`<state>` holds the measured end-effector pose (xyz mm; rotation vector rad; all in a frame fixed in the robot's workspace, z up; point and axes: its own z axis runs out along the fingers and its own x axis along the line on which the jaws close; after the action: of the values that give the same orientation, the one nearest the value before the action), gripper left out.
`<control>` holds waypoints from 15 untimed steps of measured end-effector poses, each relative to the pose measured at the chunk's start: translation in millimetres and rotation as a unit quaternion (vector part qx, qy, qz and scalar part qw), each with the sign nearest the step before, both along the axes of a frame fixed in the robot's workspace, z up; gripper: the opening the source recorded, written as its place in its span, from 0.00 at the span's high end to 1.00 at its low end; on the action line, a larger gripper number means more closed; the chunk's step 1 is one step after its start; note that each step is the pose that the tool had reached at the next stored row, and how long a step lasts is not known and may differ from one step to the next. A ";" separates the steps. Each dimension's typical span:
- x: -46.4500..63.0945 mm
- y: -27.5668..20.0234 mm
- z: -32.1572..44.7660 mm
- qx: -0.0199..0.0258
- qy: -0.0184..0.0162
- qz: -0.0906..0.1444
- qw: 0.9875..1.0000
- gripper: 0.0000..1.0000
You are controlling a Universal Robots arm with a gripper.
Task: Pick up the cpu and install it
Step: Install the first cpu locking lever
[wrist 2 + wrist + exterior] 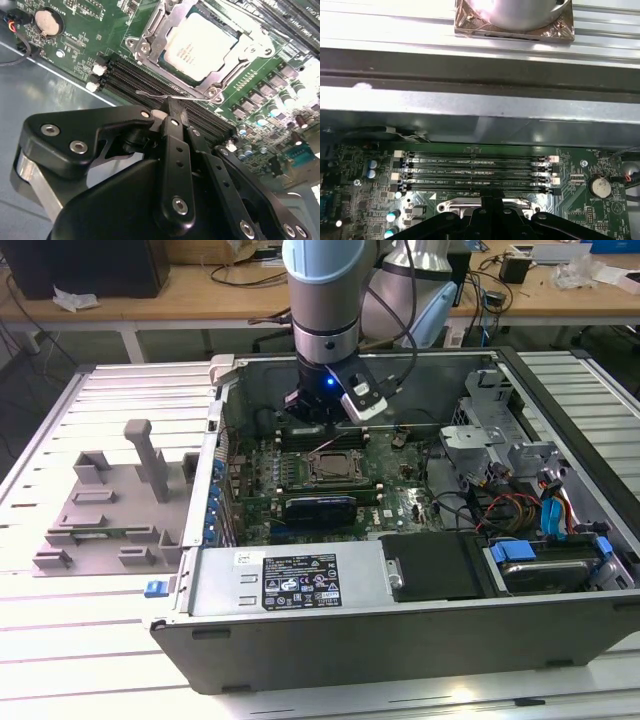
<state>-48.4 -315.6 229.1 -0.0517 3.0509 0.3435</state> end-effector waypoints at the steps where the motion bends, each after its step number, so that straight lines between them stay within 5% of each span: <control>1: 0.0 0.4 -0.4 -0.001 -0.002 0.000 1.000 0.89; 6: 0.0 1.5 -2.0 -0.005 -0.014 -0.003 1.000 0.89; 7: 0.0 1.6 -4.1 -0.005 -0.019 -0.004 1.000 0.89; 11: 0.0 1.5 -8.6 -0.005 -0.025 -0.006 1.000 0.89; 13: -0.7 1.5 -10.3 -0.005 -0.030 -0.007 1.000 0.89; 15: -0.8 1.6 -10.9 -0.005 -0.032 -0.008 0.999 0.89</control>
<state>-49.2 -314.1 218.2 -0.0387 2.9892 0.3182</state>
